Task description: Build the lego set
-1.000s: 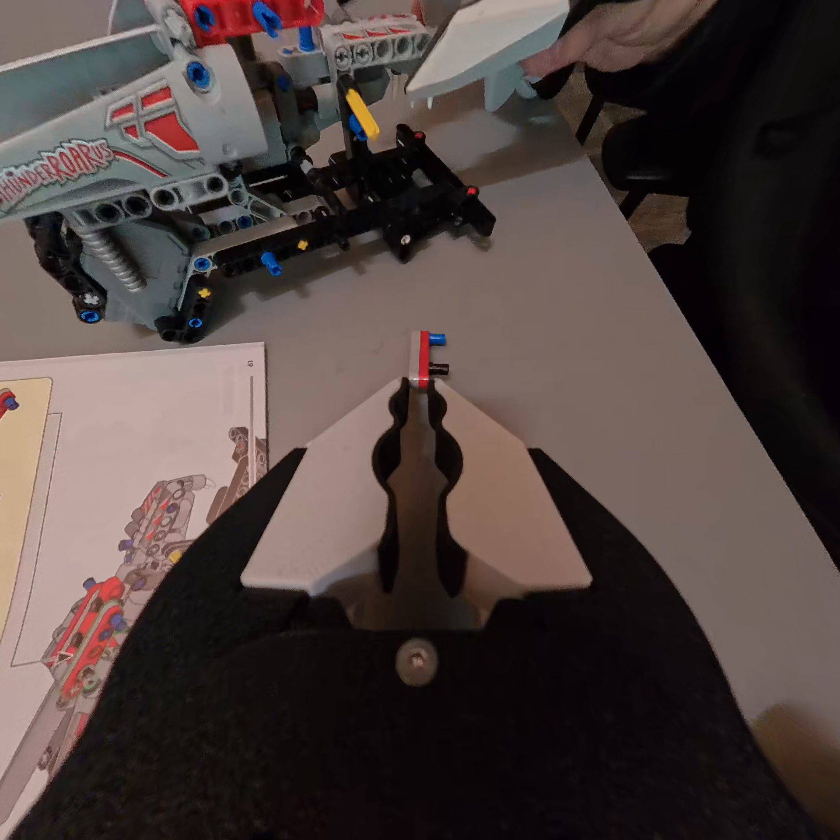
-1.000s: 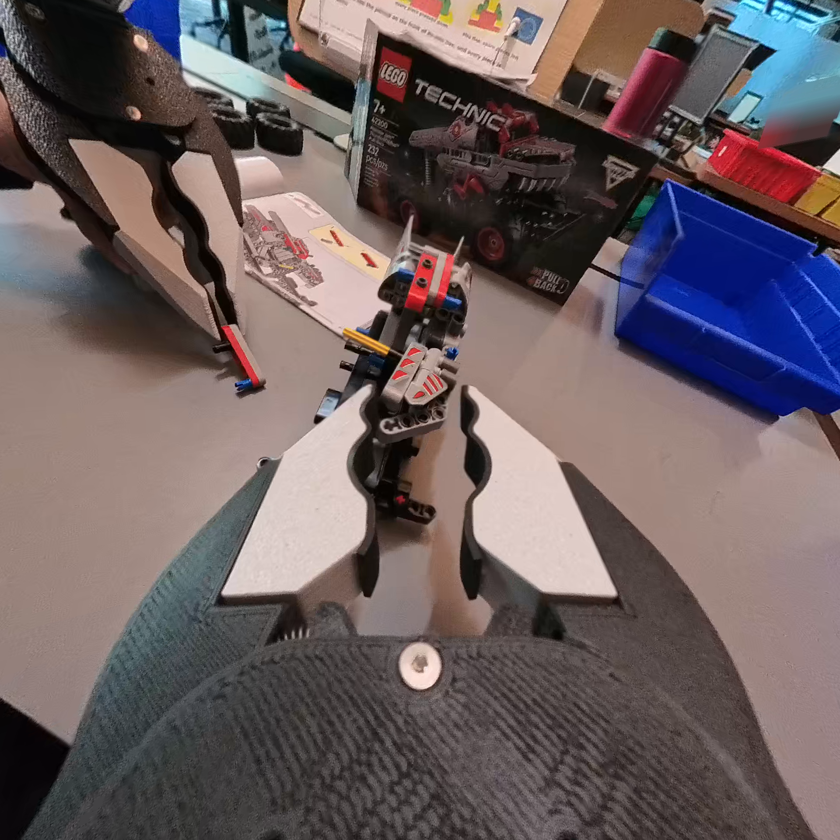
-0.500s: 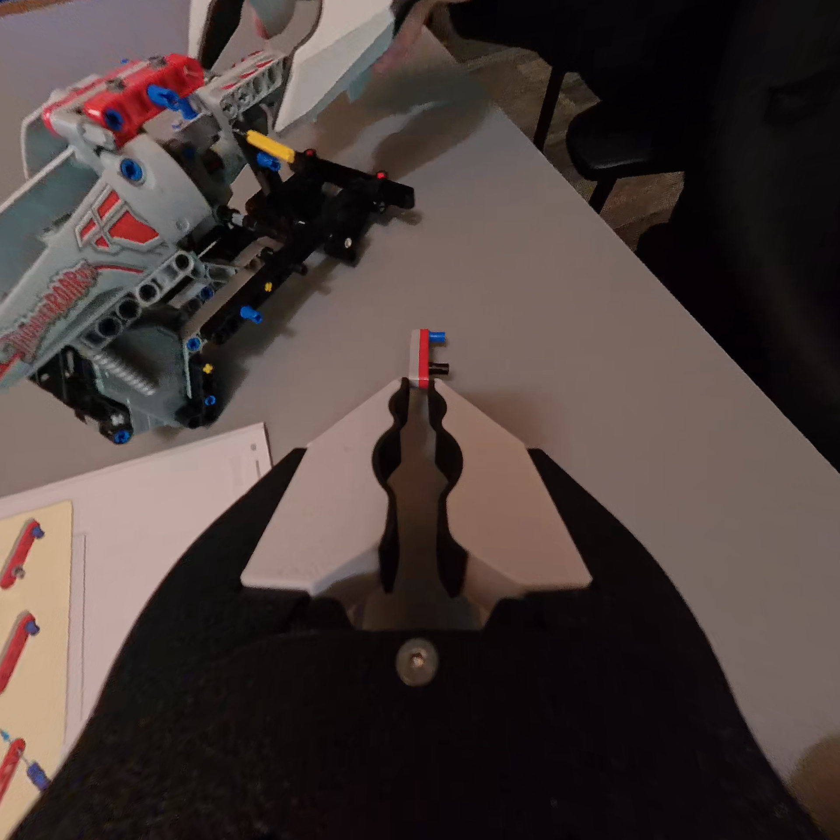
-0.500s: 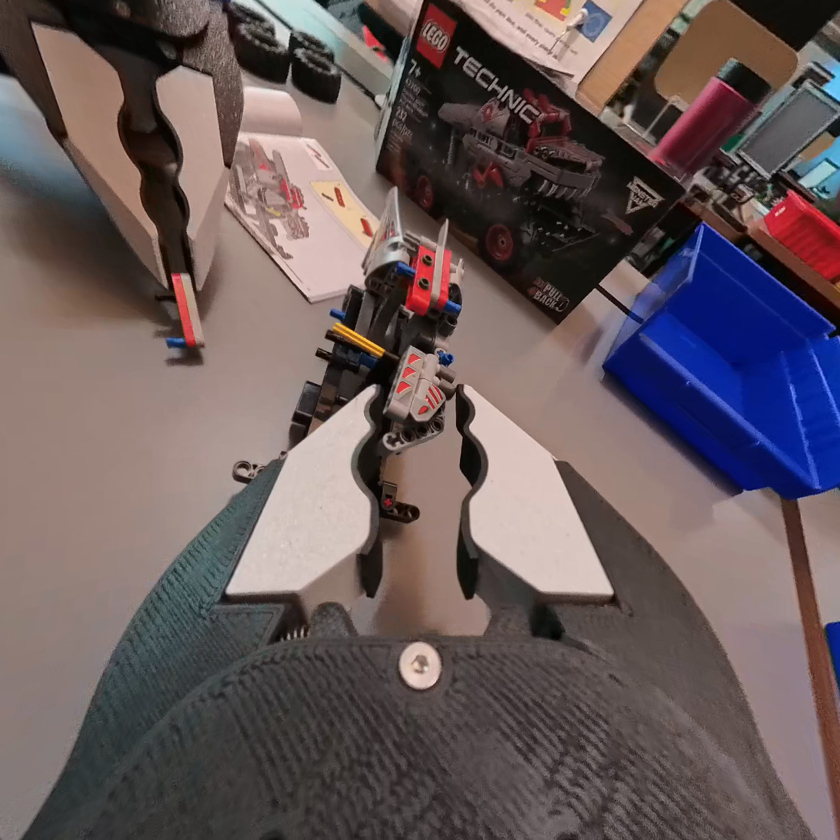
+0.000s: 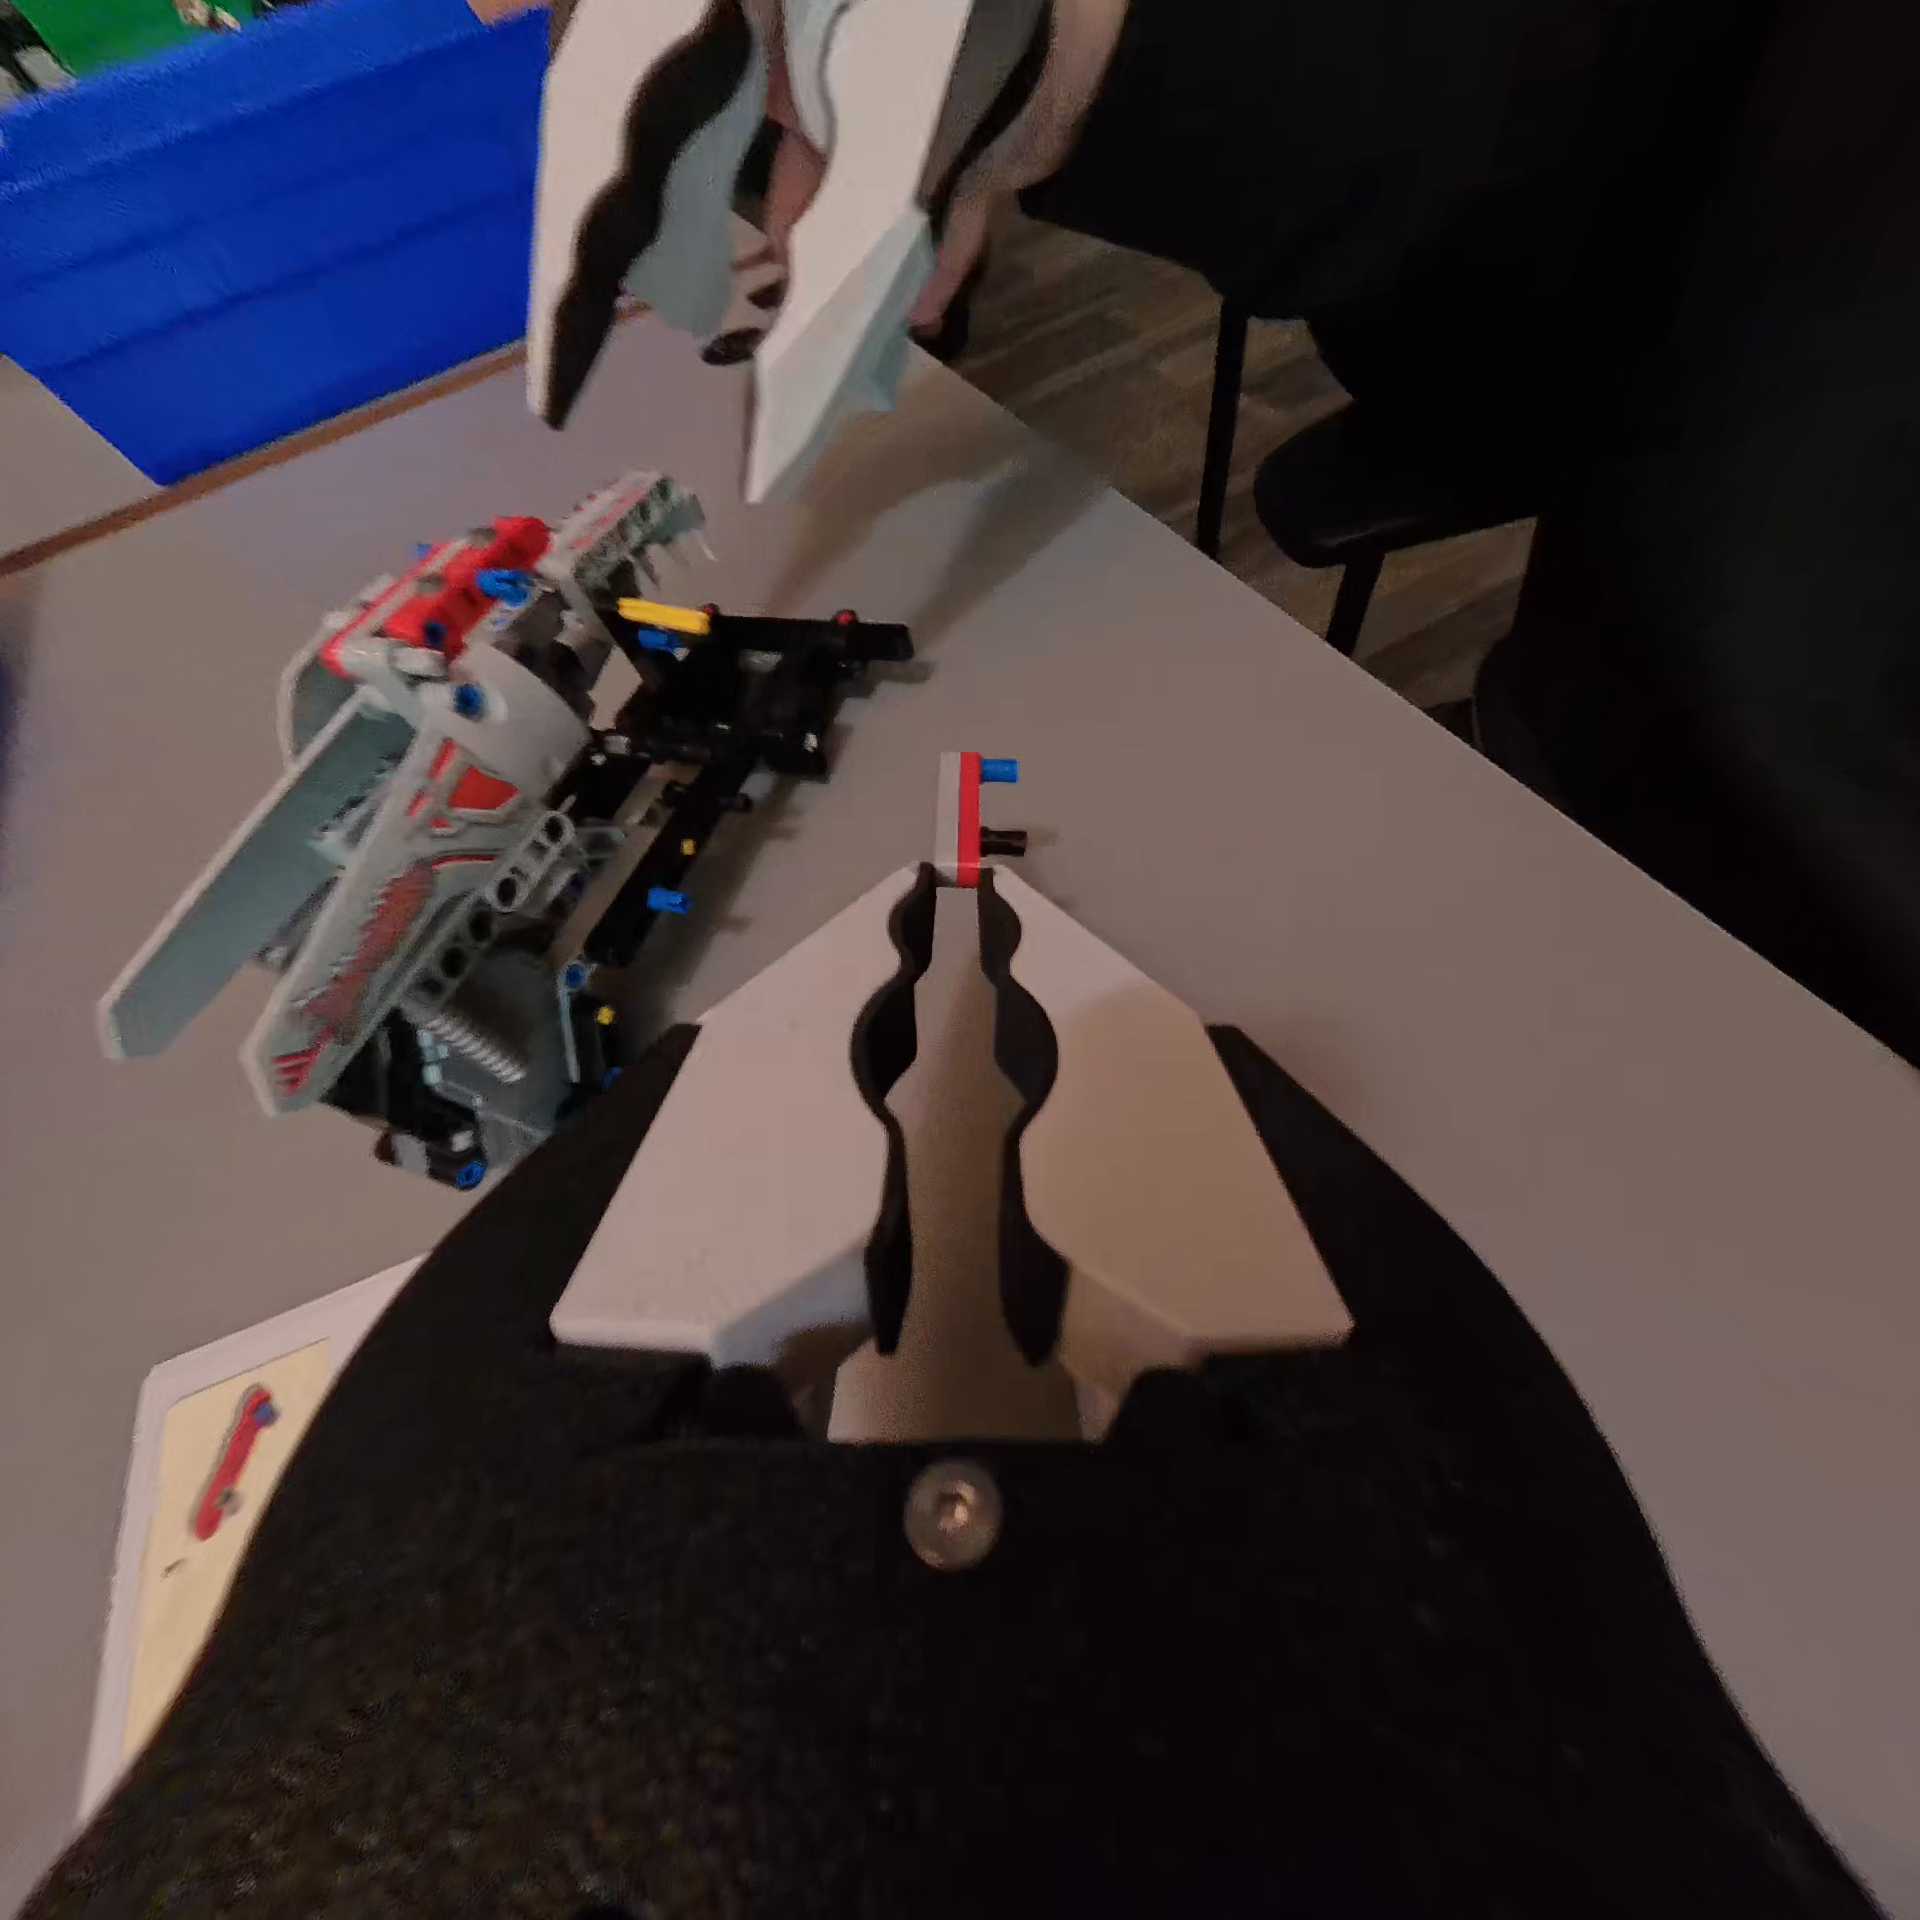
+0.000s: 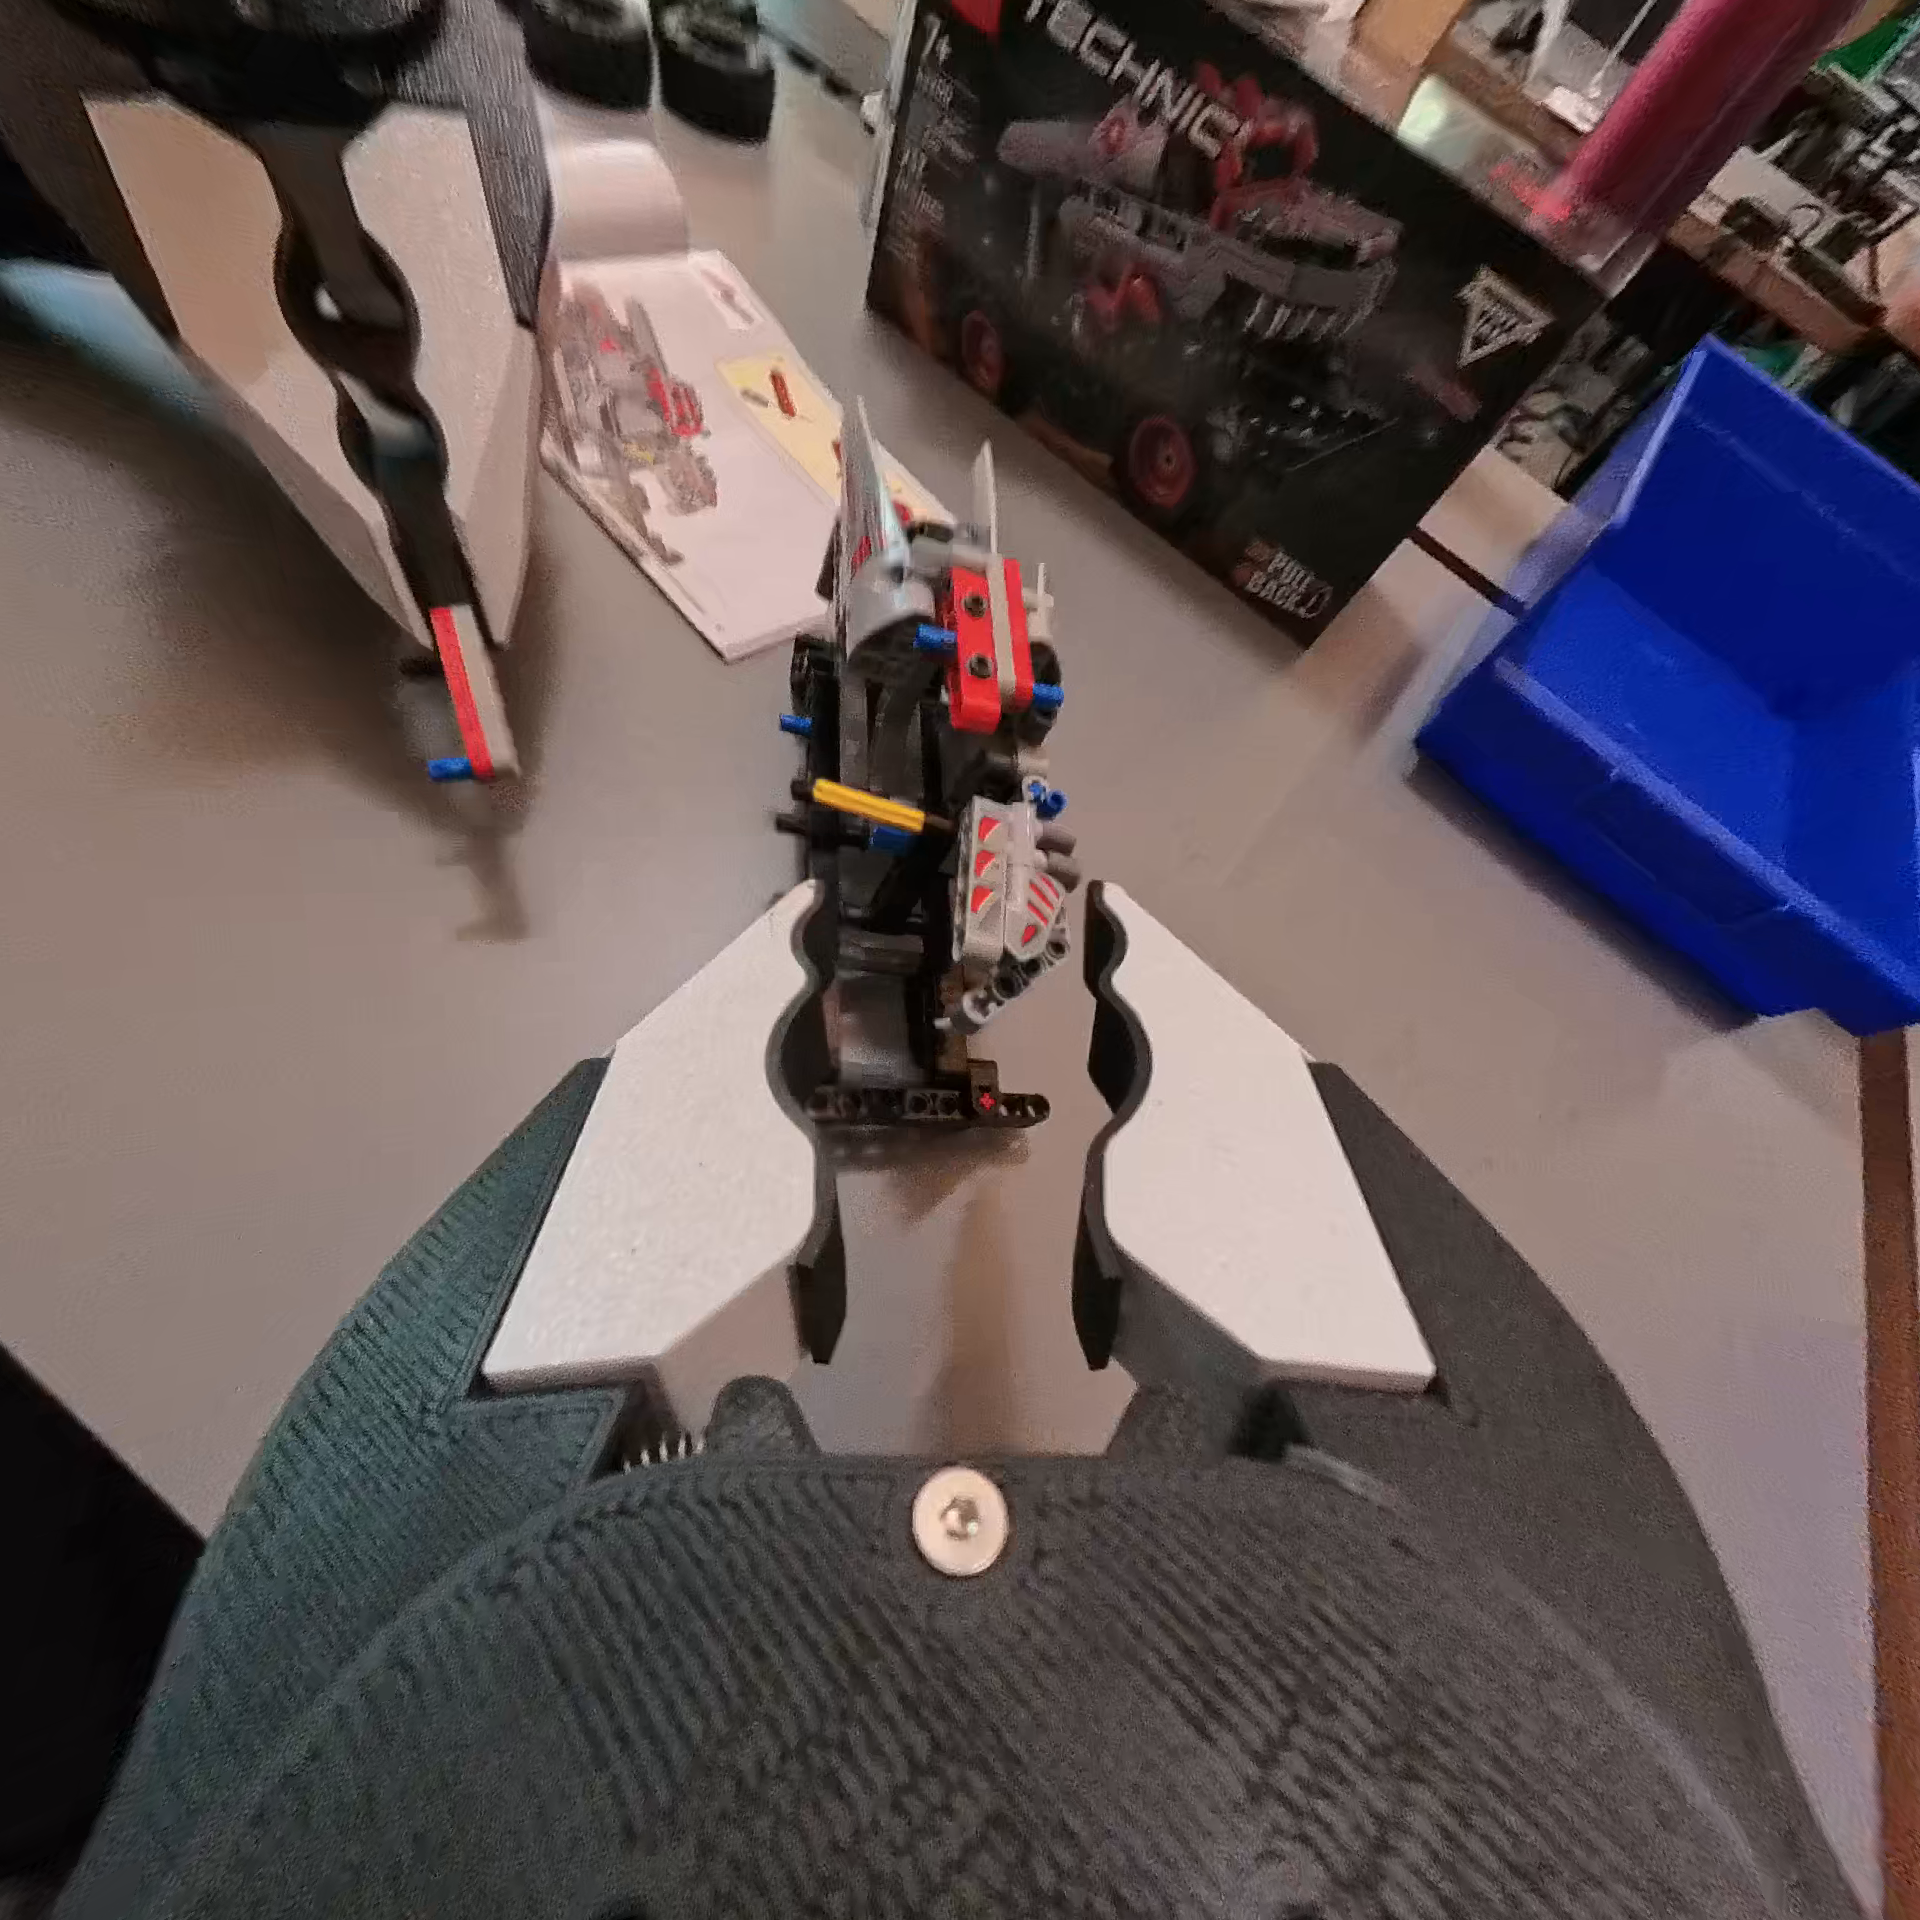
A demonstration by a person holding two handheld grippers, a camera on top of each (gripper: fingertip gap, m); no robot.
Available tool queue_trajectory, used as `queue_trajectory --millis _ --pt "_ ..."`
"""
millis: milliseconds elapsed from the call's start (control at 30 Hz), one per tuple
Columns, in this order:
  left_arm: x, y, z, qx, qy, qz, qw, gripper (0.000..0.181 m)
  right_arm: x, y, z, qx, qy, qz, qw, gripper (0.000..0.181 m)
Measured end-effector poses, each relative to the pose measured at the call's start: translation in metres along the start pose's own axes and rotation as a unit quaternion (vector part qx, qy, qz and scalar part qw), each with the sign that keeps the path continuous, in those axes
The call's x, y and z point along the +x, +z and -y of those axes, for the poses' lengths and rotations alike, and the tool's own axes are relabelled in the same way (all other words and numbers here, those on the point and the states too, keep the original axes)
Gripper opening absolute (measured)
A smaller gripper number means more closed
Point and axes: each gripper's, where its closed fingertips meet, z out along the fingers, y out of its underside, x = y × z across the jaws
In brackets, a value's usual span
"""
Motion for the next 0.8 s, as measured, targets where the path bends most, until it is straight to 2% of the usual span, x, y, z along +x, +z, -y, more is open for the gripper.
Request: queue_trajectory --millis 33,167,333,467,633,800 --pt "-0.003 -0.002 0.002 0.003 0.003 0.009 1.0 0.005 -0.005 -0.002 0.007 0.009 0.015 0.007 1.0 0.047" --pt "-0.009 -0.008 0.01 0.018 0.015 0.028 0.999 0.005 -0.036 -0.001 0.031 0.035 0.06 0.06 0.996 0.041" --pt "-0.011 -0.013 0.027 0.027 0.045 0.035 0.998 0.005 -0.055 0.004 0.035 0.02 0.083 0.098 0.991 0.038" --pt "-0.018 -0.014 0.038 0.019 0.058 0.023 0.998 0.005 -0.054 0.002 0.032 0.009 0.057 0.098 0.993 0.028" --pt "-0.037 -0.007 0.044 -0.018 0.092 0.016 0.995 0.005 -0.037 0.002 0.033 0.002 0.047 0.098 0.994 0.023" --pt "-0.056 -0.003 0.056 -0.02 0.101 0.006 0.995 0.005 -0.02 0.0 0.042 0.009 0.048 0.114 0.992 0.021"
